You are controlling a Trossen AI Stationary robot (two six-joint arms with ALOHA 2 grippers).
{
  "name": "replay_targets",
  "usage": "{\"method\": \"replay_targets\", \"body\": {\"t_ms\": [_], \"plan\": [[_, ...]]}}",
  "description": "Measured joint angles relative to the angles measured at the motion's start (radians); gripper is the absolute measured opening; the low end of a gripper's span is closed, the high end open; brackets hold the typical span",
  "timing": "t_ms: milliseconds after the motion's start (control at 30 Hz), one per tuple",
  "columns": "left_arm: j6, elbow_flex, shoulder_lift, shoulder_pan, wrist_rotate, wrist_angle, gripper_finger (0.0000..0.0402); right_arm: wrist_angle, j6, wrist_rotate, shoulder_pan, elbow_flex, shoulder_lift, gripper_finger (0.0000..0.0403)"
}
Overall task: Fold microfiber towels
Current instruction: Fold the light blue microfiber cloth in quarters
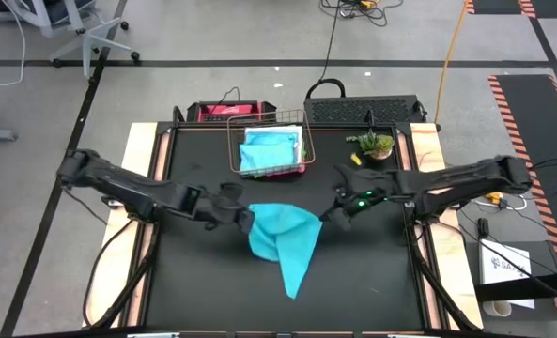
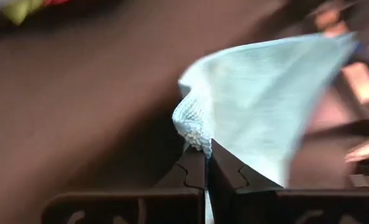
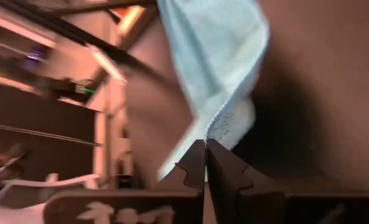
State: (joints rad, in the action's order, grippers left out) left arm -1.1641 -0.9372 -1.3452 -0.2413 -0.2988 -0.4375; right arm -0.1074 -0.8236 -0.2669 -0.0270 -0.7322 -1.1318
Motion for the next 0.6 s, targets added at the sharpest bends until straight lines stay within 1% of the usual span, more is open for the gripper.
{"method": "replay_targets", "body": {"t_ms": [67,133,267,367,433,500,600], "plan": [[0.038,-0.019,0.055,-0.009,-0.014,0.022,0.0002,0.006,-0.023,0.0,-0.02,0.0,0.059,0.0001],[0.066,-0.035,0.104,-0.032,-0.005,0.032,0.0002,0.017,-0.053,0.0,-0.051,0.0,0.109,0.0001],[0.077,-0.085,0.149,-0.117,0.016,0.035,0.0002,0.033,-0.152,-0.001,-0.138,0.0,0.178,0.0],[0.045,-0.136,0.149,-0.196,0.029,0.042,0.0001,0.053,-0.262,-0.001,-0.225,0.0,0.213,0.0],[0.008,-0.171,0.147,-0.252,0.023,0.039,0.0002,0.111,-0.324,0.001,-0.282,0.0,0.223,0.0],[-0.026,-0.206,0.127,-0.295,-0.008,0.046,0.0001,0.197,-0.364,0.009,-0.332,0.0,0.223,0.0],[-0.078,-0.243,0.094,-0.343,-0.057,0.044,0.0001,0.317,-0.387,0.061,-0.394,0.0,0.213,0.0]]}}
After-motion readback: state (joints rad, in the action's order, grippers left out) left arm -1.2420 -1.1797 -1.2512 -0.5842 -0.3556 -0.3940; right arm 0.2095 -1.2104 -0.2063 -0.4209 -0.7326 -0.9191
